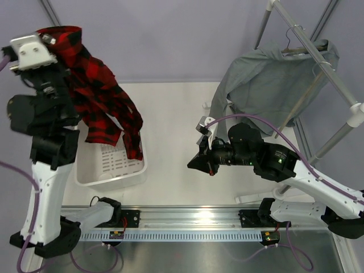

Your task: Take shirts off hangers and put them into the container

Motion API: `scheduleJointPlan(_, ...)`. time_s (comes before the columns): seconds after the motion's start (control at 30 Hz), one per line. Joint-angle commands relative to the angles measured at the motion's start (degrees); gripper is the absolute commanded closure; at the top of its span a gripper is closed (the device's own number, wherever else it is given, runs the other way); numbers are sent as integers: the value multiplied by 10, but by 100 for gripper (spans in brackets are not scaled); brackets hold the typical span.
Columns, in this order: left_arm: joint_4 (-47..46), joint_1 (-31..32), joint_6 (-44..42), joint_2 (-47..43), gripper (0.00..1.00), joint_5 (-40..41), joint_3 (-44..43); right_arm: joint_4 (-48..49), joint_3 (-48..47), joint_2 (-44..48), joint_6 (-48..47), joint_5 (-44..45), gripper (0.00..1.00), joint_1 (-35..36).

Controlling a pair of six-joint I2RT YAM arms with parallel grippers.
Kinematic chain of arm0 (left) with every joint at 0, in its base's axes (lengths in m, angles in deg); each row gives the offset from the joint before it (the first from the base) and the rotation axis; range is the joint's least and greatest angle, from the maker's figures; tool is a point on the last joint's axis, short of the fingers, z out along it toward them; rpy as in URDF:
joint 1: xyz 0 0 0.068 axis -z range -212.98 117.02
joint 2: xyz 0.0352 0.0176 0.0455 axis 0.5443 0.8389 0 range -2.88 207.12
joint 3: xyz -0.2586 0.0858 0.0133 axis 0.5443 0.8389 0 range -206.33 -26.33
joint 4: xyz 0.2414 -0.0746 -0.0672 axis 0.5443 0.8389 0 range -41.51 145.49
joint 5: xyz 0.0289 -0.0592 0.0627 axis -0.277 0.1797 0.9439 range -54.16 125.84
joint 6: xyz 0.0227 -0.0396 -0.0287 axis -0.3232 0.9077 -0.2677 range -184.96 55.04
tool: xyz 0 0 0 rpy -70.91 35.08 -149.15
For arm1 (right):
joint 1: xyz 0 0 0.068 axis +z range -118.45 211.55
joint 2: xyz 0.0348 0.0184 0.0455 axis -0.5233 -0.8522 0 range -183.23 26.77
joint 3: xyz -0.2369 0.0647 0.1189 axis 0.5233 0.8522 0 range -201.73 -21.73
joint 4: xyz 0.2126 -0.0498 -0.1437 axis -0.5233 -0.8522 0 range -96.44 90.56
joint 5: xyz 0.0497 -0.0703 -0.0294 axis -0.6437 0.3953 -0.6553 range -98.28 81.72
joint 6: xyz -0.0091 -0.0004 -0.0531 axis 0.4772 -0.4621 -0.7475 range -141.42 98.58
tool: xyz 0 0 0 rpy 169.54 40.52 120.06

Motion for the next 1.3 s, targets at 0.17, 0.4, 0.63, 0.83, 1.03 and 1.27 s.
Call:
scheduleJointPlan(0.17,25,-4,22,-113,100,43,8,51,8,20,22,-34,100,18)
scheduleJointPlan(0.4,135,-4,123,-148,100,2,61,59,9,20,34,-4,100,49)
scheduleJointPlan(0.63,302,-4,297,-121,100,-150,99,63,27,60,43,32,100,54)
scheduleJointPlan(0.83,269,-4,360,-124,100,-278,160,42,27,83,37,45,100,54)
scheduleJointPlan(1.03,329,-5,396,-149,100,-237,149,40,37,109,41,47,100,54)
scheduleJointPlan(1.27,453,-5,435,-255,100,16,233,42,52,126,49,38,100,54)
